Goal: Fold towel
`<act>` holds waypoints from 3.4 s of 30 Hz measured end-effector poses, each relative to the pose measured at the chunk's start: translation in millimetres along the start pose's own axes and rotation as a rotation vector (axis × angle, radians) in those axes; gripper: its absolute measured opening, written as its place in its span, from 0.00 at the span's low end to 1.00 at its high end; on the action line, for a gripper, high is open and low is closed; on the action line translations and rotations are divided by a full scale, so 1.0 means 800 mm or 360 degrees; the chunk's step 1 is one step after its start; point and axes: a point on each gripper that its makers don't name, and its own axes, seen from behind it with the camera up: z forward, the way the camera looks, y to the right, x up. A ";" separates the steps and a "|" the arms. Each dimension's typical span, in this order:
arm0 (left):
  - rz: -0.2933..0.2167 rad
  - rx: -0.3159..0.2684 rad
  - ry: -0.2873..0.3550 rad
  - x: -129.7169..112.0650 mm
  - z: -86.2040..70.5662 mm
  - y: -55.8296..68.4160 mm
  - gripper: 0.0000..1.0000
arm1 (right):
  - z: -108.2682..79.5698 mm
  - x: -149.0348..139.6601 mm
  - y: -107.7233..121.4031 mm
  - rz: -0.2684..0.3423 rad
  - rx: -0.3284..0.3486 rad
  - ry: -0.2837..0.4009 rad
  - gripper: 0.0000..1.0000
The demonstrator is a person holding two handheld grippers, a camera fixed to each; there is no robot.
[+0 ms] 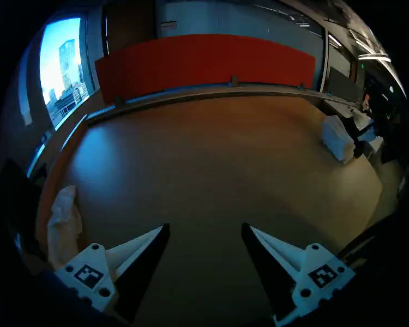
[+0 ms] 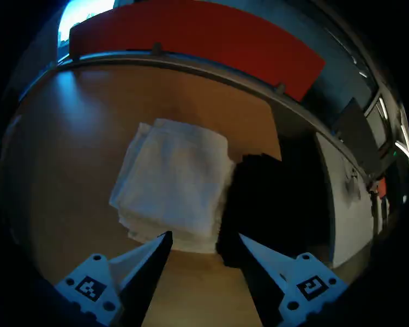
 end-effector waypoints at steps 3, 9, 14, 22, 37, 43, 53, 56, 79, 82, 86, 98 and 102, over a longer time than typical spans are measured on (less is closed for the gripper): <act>-0.0010 0.0004 0.0009 0.002 -0.001 -0.003 0.97 | -0.003 0.007 -0.002 0.0020 0.0002 0.0025 0.83; -0.0033 0.0021 0.0026 0.004 -0.004 -0.007 0.97 | -0.011 0.026 -0.010 0.0129 0.0019 0.0126 0.83; -0.0059 0.0045 0.0049 0.008 -0.008 -0.012 0.97 | -0.019 0.047 -0.015 0.0261 0.0018 0.0254 0.83; -0.0113 0.0069 0.0078 0.016 -0.009 -0.019 0.98 | -0.023 0.062 -0.024 0.0433 0.0026 0.0357 0.83; -0.0158 0.0101 0.0138 0.031 -0.006 -0.026 0.98 | -0.045 0.112 -0.036 0.0539 -0.0040 0.0640 0.83; -0.0175 0.0115 0.0182 0.044 -0.006 -0.031 0.98 | -0.074 0.148 -0.035 0.0577 -0.0079 0.0871 0.83; -0.0191 0.0131 0.0256 0.061 -0.006 -0.040 0.97 | -0.116 0.185 -0.031 0.0648 -0.0132 0.1161 0.96; -0.0183 0.0137 0.0281 0.066 -0.006 -0.042 0.97 | -0.120 0.189 -0.032 0.0650 -0.0139 0.1185 0.96; -0.0147 0.0203 0.0593 0.148 -0.010 -0.073 0.97 | -0.164 0.225 -0.057 0.0640 -0.0178 0.1338 1.00; -0.0150 0.0213 0.0631 0.162 -0.011 -0.080 0.97 | -0.167 0.229 -0.068 0.0637 -0.0151 0.1337 1.00; -0.0158 0.0228 0.0706 0.185 -0.015 -0.092 0.97 | -0.176 0.239 -0.083 0.0615 -0.0130 0.1363 1.00; -0.0182 0.0243 0.0873 0.235 -0.025 -0.123 0.97 | -0.201 0.277 -0.148 0.0558 -0.0050 0.1421 1.00; -0.0179 0.0245 0.0908 0.245 -0.028 -0.129 0.97 | -0.210 0.293 -0.170 0.0547 -0.0020 0.1449 0.99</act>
